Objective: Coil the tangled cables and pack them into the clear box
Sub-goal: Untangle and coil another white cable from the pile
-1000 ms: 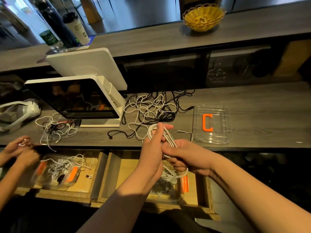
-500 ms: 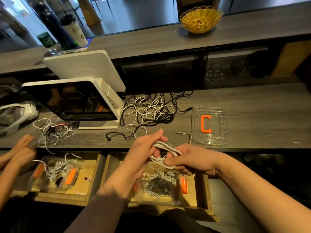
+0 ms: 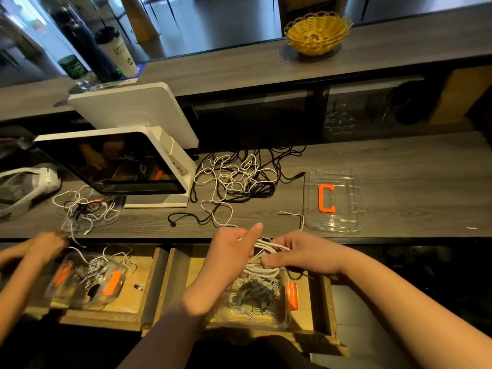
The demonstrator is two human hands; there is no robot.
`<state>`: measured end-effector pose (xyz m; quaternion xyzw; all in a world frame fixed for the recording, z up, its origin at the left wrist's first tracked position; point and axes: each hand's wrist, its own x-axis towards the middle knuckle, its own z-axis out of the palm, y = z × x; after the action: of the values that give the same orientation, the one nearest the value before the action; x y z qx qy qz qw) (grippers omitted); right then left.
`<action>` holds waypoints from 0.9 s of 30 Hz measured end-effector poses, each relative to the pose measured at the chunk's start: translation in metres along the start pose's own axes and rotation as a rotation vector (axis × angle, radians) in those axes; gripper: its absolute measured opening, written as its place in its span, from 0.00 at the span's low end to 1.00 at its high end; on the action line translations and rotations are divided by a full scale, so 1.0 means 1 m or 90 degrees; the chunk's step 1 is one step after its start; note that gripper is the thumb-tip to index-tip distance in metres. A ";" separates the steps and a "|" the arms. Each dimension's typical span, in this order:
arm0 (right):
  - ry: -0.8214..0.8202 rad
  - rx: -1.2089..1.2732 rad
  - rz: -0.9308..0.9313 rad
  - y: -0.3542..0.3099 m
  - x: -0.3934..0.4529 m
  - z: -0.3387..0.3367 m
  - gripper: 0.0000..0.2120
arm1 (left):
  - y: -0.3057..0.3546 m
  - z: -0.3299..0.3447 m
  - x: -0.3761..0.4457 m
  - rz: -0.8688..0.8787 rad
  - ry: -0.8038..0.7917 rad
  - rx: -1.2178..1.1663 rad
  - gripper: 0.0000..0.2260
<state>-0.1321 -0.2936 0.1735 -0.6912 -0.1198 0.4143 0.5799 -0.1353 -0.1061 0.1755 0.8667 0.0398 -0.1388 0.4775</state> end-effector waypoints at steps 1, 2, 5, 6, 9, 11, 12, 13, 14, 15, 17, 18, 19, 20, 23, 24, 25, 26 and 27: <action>0.030 -0.008 -0.015 0.000 0.001 -0.002 0.20 | 0.001 0.000 0.002 0.000 0.011 -0.018 0.25; 0.059 -0.002 -0.027 -0.001 0.001 -0.003 0.22 | 0.002 0.000 0.003 -0.008 0.021 -0.038 0.25; 0.088 0.112 -0.056 0.002 0.004 -0.006 0.22 | 0.005 -0.001 0.007 -0.039 0.051 -0.084 0.24; 0.088 0.160 -0.063 0.003 0.003 -0.005 0.19 | 0.005 -0.001 0.007 -0.044 0.061 -0.092 0.24; 0.143 0.186 -0.075 0.008 0.007 0.001 0.11 | 0.001 0.001 0.006 -0.064 0.078 -0.144 0.23; 0.190 0.182 -0.095 0.007 0.011 0.006 0.11 | 0.000 0.000 0.005 -0.079 0.061 -0.197 0.22; 0.210 0.191 -0.104 0.007 0.014 0.009 0.10 | 0.001 0.000 0.005 -0.093 0.047 -0.236 0.21; 0.225 0.191 -0.112 0.009 0.017 0.011 0.11 | 0.002 0.000 0.005 -0.114 0.034 -0.285 0.20; 0.237 0.193 -0.111 0.009 0.019 0.012 0.11 | 0.004 0.001 0.005 -0.137 0.027 -0.338 0.19; 0.245 0.189 -0.110 0.012 0.020 0.013 0.11 | 0.007 0.003 0.005 -0.154 0.030 -0.378 0.18; 0.253 0.171 -0.112 0.012 0.022 0.015 0.11 | 0.012 0.008 0.007 -0.168 0.071 -0.393 0.18; 0.255 0.147 -0.110 0.011 0.023 0.018 0.11 | 0.016 0.010 0.007 -0.166 0.106 -0.387 0.18; 0.259 0.097 -0.109 0.009 0.023 0.021 0.10 | 0.018 0.013 0.008 -0.161 0.143 -0.389 0.18; 0.263 0.050 -0.104 0.008 0.025 0.025 0.10 | 0.022 0.016 0.008 -0.156 0.179 -0.401 0.18; 0.248 -0.038 -0.089 0.009 0.030 0.042 0.09 | 0.022 0.021 0.012 -0.107 0.279 -0.362 0.20; 0.245 -0.053 -0.099 0.010 0.030 0.046 0.09 | 0.020 0.022 0.013 -0.068 0.311 -0.302 0.22; 0.247 -0.078 -0.110 0.011 0.029 0.047 0.09 | 0.017 0.022 0.013 -0.024 0.333 -0.237 0.24; 0.254 -0.107 -0.114 0.010 0.027 0.048 0.10 | 0.016 0.023 0.013 0.014 0.345 -0.182 0.24; 0.260 -0.137 -0.111 0.010 0.026 0.047 0.12 | 0.017 0.022 0.012 0.040 0.350 -0.145 0.24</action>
<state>-0.1524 -0.2462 0.1543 -0.8055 -0.1023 0.1992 0.5486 -0.1253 -0.1345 0.1746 0.8133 0.1563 0.1212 0.5472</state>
